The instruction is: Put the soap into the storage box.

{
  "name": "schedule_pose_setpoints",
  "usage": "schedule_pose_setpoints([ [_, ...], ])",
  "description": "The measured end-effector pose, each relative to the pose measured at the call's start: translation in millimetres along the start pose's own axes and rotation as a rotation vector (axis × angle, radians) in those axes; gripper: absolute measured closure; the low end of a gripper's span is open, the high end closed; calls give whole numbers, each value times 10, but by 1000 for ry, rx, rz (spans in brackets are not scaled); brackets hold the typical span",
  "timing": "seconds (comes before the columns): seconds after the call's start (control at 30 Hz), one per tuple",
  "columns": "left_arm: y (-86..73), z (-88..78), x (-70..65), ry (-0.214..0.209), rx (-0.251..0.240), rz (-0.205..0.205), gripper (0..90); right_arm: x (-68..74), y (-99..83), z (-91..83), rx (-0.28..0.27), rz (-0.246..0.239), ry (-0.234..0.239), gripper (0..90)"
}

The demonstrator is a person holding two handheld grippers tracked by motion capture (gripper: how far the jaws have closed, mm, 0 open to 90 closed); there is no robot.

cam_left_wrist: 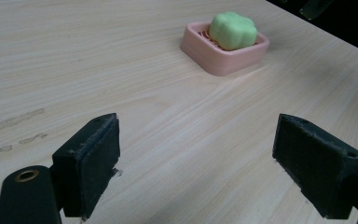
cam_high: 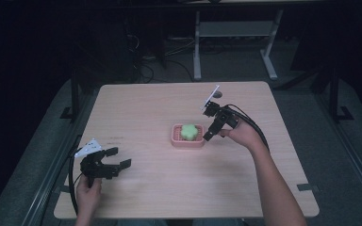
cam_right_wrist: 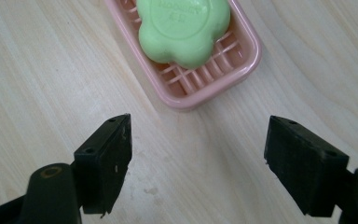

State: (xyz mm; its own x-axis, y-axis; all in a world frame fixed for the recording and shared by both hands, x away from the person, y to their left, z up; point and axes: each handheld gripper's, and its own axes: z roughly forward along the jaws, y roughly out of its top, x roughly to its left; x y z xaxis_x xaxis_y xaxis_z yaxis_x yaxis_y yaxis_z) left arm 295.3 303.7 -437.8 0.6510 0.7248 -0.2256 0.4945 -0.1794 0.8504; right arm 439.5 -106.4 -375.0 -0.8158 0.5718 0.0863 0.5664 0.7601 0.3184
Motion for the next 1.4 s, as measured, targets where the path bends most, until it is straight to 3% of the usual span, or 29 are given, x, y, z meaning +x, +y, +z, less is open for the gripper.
schedule_pose_setpoints([
  [0.4,2,-6,1,2,-3,3,146,41,-109,-93,-18,6,-7,224],
  [0.7,0,-2,0,1,-3,2,146,32,-288,-79,8,29,-10,222],
  [1.4,-4,-10,-3,4,2,6,146,50,-703,-180,-52,75,-13,225],
])
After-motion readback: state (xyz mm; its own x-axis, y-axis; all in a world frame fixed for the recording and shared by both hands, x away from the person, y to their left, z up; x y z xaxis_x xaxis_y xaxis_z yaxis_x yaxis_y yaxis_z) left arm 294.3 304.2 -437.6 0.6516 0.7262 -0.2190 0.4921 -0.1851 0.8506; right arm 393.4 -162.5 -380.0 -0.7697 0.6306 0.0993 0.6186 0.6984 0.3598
